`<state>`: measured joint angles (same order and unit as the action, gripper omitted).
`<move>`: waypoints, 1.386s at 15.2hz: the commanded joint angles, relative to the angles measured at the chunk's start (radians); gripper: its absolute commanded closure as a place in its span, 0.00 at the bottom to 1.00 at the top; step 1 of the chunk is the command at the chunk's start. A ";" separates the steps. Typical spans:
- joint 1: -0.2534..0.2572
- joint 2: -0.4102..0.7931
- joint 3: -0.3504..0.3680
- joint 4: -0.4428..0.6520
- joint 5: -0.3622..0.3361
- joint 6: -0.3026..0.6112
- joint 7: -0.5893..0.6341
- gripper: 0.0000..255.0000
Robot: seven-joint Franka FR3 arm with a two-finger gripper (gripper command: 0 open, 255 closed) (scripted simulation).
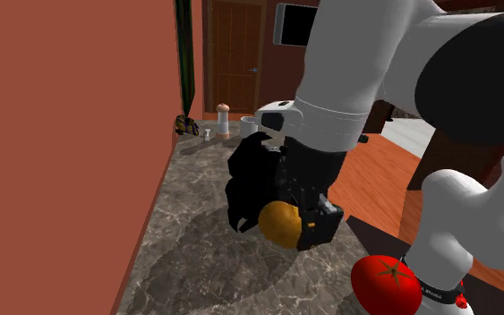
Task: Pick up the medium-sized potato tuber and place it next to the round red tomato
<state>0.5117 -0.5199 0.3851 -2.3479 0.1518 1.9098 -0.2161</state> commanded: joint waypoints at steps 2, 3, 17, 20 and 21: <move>0.042 -0.076 0.032 -0.051 0.040 -0.020 0.048 1.00; 0.056 -0.099 0.044 -0.063 0.053 -0.030 0.065 1.00; 0.249 -0.313 0.245 -0.104 0.245 -0.163 0.352 1.00; 0.267 -0.321 0.279 -0.121 0.272 -0.148 0.381 1.00; 0.268 -0.321 0.284 -0.133 0.276 -0.135 0.381 1.00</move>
<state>0.7771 -0.8411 0.6600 -2.4710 0.4210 1.7630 0.1602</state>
